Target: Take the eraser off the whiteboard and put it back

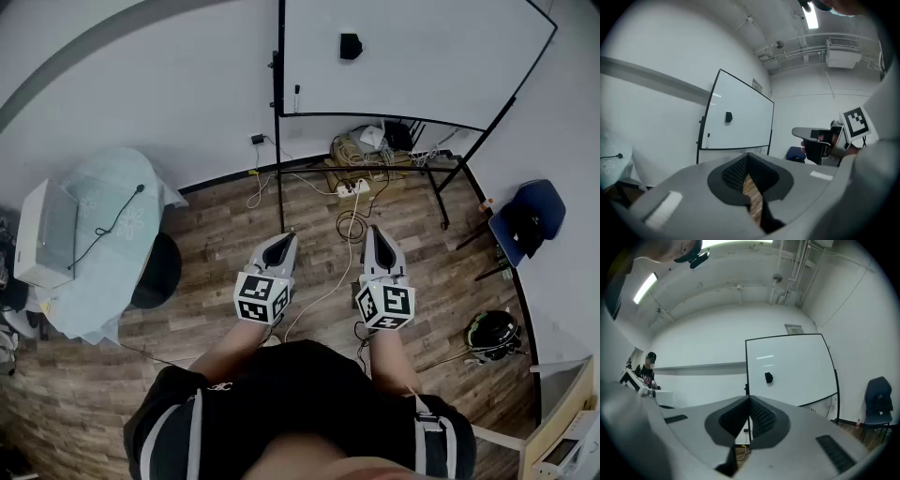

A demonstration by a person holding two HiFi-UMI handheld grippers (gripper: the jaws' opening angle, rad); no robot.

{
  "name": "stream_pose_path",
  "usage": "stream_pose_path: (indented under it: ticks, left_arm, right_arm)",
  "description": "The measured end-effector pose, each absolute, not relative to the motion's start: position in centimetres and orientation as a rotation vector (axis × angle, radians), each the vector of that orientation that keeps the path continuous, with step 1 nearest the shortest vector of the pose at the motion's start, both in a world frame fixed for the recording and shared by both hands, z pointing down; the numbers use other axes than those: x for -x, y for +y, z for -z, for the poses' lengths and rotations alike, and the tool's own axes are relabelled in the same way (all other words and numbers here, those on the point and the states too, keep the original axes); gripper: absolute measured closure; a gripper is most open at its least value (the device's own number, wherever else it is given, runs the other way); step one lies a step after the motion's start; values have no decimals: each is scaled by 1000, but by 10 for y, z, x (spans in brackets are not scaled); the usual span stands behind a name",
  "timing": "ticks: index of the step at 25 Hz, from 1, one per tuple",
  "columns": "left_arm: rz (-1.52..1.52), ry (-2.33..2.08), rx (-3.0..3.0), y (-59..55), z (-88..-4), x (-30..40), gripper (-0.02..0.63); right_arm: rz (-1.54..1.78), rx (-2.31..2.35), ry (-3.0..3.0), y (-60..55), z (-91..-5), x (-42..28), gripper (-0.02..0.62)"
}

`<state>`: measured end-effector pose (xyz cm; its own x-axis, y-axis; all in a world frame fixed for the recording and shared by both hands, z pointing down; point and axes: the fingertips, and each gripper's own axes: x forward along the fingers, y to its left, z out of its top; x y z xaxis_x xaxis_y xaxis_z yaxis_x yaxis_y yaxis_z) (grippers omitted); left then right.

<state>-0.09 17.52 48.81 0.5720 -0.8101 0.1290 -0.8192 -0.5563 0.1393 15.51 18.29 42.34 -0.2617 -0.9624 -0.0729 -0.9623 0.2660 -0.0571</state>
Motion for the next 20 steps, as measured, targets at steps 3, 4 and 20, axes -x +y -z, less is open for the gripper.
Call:
stream_pose_path:
  ticks: [3, 4, 20]
  left_arm:
    - [-40, -1396, -2647, 179, -478, -4, 600]
    - [-36, -1402, -2651, 180, -476, -5, 600]
    - [-46, -1380, -2649, 183, -488, 30, 600]
  right_arm:
    - [12, 1842, 2436, 185, -426, -158, 590]
    - [15, 1837, 2438, 186, -427, -158, 590]
    - [48, 1771, 2465, 186, -431, -109, 589]
